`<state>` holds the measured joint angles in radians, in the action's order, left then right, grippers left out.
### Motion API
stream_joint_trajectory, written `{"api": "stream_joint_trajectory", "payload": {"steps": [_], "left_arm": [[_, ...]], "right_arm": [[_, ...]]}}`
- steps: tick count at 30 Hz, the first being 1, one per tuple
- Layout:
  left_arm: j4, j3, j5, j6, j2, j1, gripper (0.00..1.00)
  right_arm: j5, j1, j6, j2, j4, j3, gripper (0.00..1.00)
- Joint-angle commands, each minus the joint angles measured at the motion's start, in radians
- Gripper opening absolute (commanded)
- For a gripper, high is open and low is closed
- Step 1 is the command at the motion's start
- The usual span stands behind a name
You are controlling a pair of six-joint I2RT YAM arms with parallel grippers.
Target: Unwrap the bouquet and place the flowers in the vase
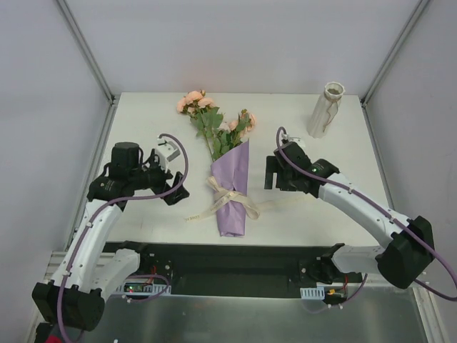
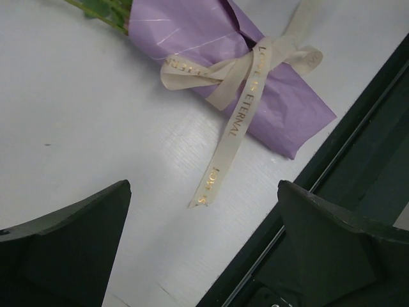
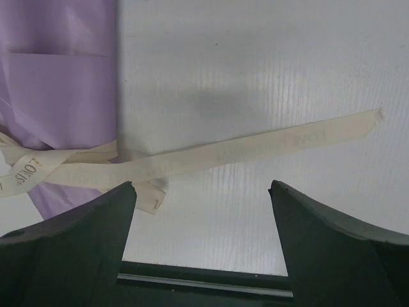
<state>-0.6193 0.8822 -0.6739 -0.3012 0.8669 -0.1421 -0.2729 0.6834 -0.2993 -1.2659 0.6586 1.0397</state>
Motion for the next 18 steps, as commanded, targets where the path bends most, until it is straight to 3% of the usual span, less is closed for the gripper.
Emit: {"api": "stream_joint_trajectory", "payload": {"steps": [1, 6, 10, 14, 18], "left_arm": [[0.003, -0.034, 0.028, -0.047, 0.043, -0.102, 0.99], [0.056, -0.058, 0.089, -0.096, 0.151, -0.207, 0.99], [0.055, -0.011, 0.141, -0.121, 0.248, -0.277, 0.99], [0.036, 0.043, 0.238, -0.147, 0.331, -0.405, 0.99], [-0.052, 0.112, 0.329, -0.13, 0.426, -0.465, 0.99]], "right_arm": [[-0.025, 0.004, -0.167, 0.019, -0.052, -0.049, 0.9], [-0.083, 0.015, -0.364, -0.004, -0.178, -0.162, 0.9], [-0.078, 0.018, -0.4, -0.033, -0.276, -0.188, 0.91], [-0.049, 0.019, -0.423, -0.091, -0.292, -0.176, 0.9], [-0.046, 0.024, -0.451, -0.11, -0.301, -0.19, 0.89]]}}
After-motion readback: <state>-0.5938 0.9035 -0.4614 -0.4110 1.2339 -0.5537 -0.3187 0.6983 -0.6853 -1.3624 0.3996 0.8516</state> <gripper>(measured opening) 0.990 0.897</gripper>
